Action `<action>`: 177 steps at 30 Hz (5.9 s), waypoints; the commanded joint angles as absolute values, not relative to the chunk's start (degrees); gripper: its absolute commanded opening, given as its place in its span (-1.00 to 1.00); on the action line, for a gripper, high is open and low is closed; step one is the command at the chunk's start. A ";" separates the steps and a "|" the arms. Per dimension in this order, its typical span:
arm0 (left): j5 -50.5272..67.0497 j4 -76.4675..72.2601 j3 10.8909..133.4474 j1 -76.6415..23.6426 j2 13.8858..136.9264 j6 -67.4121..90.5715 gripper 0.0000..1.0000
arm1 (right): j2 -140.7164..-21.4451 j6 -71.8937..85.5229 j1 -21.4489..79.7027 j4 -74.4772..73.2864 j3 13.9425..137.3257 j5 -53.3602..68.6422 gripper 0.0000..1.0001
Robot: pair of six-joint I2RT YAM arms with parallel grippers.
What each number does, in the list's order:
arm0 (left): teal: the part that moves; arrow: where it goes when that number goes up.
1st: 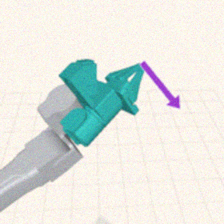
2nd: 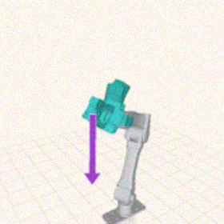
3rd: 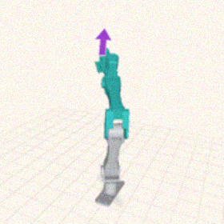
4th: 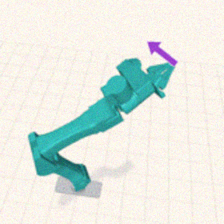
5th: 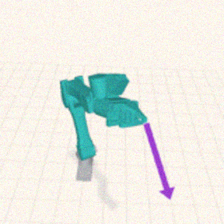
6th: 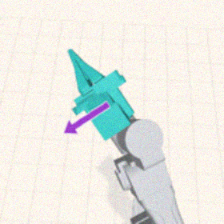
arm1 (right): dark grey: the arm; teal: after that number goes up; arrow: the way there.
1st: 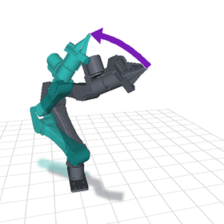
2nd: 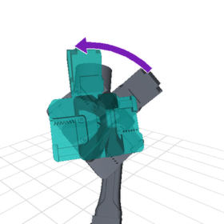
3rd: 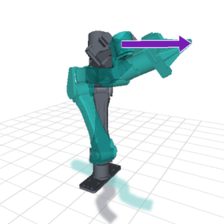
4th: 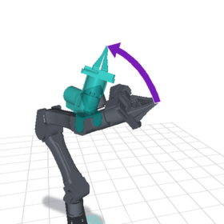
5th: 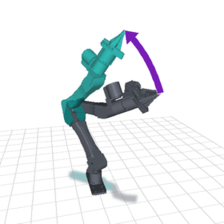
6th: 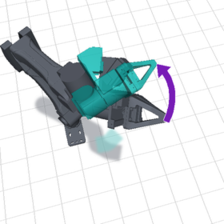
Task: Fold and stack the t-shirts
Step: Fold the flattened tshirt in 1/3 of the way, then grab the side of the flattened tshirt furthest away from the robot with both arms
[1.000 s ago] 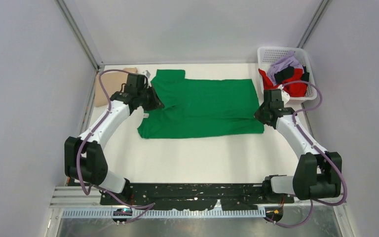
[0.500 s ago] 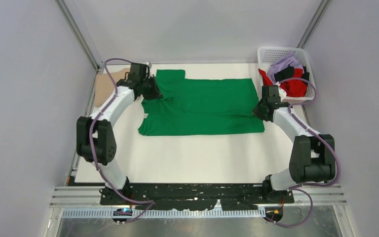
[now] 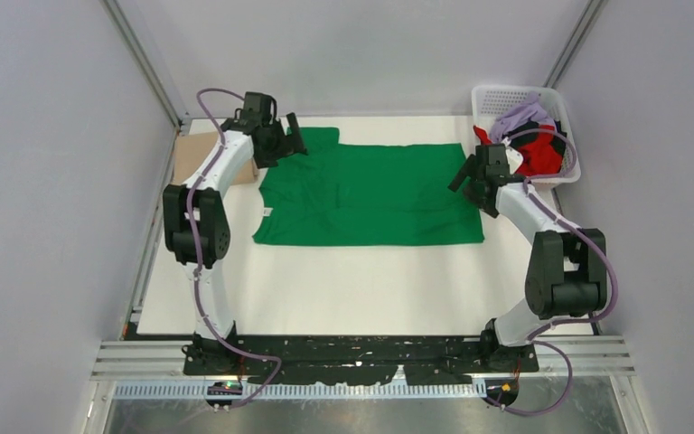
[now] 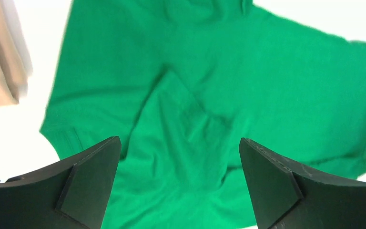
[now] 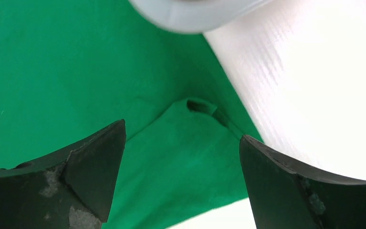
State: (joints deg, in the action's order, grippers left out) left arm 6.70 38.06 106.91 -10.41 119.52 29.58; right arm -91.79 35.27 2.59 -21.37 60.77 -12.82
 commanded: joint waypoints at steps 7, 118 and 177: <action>17.03 22.97 75.96 -14.51 103.13 34.84 0.99 | -88.65 30.21 11.78 -15.54 53.89 -3.79 0.91; 1.33 51.20 119.79 -10.98 135.56 23.00 -0.72 | -73.63 26.12 6.77 -19.75 45.94 0.84 0.91; 3.66 50.51 130.09 -8.96 137.41 25.11 -1.00 | -111.20 24.45 7.08 -17.25 80.40 -16.69 -0.89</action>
State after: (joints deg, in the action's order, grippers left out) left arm 1.74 49.95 126.61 -9.85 136.59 26.52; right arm -111.46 26.61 7.22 -19.64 76.82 -15.20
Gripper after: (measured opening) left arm 0.024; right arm 0.082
